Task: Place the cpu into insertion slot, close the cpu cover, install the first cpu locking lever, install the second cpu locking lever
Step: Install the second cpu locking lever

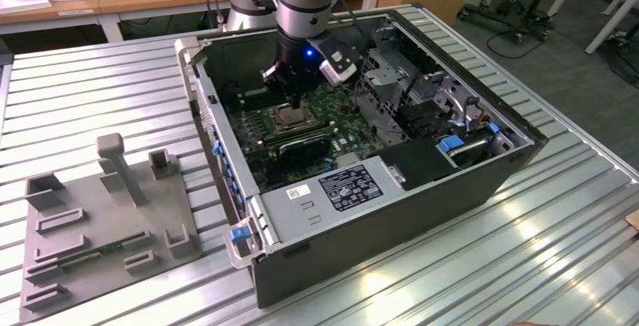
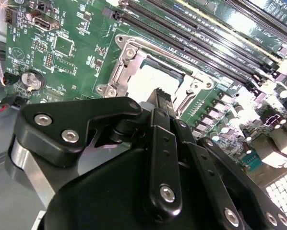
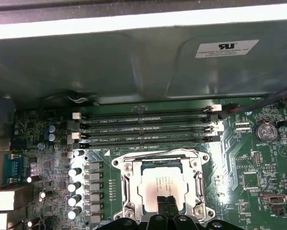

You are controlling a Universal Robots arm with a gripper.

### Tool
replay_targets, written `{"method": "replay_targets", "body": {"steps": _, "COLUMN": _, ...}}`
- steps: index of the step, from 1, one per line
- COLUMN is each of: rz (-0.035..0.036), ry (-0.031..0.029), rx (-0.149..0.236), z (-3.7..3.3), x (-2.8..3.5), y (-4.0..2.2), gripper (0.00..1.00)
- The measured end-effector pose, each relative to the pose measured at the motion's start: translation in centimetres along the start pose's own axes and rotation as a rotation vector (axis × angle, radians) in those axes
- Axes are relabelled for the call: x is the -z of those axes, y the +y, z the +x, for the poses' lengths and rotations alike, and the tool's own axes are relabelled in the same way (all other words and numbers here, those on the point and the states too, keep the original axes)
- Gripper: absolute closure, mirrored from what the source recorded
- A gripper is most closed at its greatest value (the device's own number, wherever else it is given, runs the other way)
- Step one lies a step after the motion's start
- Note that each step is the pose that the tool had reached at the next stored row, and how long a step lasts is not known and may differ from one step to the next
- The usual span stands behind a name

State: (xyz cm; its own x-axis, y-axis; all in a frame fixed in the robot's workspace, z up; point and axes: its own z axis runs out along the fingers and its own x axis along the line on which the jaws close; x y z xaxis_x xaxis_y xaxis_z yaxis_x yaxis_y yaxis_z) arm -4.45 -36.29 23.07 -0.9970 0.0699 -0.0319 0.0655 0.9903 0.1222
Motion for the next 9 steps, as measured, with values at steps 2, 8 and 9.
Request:
{"method": "replay_targets", "body": {"steps": 2, "rz": -0.0001, "ry": 0.0001, "rx": 0.001, "z": 0.0, "x": 0.06, "y": 0.01, "gripper": 0.89}}
{"method": "replay_targets", "body": {"steps": 8, "rz": 0.0004, "ry": 0.0001, "rx": 0.001, "z": 0.0, "x": 0.09, "y": 0.01, "gripper": 0.89}}
{"method": "replay_targets", "body": {"steps": 9, "rz": 0.0004, "ry": 0.0001, "rx": 0.001, "z": 0.0, "x": 0.09, "y": 0.01, "gripper": 0.89}}
